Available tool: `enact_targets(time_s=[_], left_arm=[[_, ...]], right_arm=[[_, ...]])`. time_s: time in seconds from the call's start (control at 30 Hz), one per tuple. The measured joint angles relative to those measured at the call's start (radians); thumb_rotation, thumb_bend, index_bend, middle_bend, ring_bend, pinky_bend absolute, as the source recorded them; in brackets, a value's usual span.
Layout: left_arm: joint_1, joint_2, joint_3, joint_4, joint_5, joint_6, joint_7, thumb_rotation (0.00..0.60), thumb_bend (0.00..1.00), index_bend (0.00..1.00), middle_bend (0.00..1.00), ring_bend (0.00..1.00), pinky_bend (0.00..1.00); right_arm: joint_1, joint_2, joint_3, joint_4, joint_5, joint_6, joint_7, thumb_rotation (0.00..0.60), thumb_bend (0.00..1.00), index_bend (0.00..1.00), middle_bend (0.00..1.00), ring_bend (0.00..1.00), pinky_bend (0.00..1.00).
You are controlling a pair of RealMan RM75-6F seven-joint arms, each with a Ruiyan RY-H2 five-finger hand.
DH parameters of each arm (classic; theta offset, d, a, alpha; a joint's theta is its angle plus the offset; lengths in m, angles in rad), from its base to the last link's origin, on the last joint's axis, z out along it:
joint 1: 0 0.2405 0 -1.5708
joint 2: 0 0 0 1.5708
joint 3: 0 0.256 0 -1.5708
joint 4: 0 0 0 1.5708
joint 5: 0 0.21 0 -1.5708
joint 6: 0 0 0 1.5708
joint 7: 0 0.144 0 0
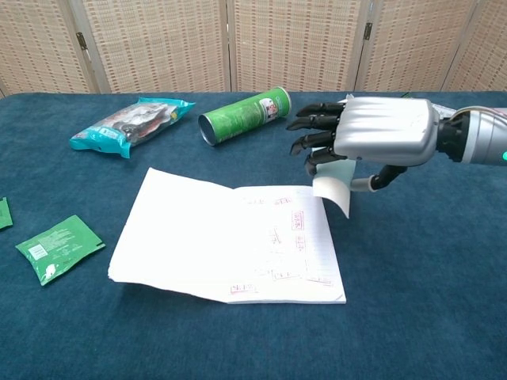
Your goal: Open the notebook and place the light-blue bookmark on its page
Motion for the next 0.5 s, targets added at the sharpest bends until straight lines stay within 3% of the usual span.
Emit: enact_targets(time_s=[0.23, 0.5], left_arm=[[0.004, 0.004, 0.002, -0.003, 0.004, 0.005, -0.004, 0.6, 0.15, 0.16, 0.17, 0.15, 0.23], [0.012, 0.007, 0.006, 0.004, -0.003, 0.006, -0.015, 0.6, 0.15, 0.16, 0.17, 0.15, 0.23]], right_arm=[[0.046, -0.045, 0.017, -0.117, -0.017, -0.071, -0.082, 0.6, 0.25, 0.41, 0.19, 0.0, 0.01], [0.082, -0.105, 0.019, -0.152, -0.046, -0.131, -0.146, 0.6, 0.25, 0.4, 0.18, 0.0, 0.0]])
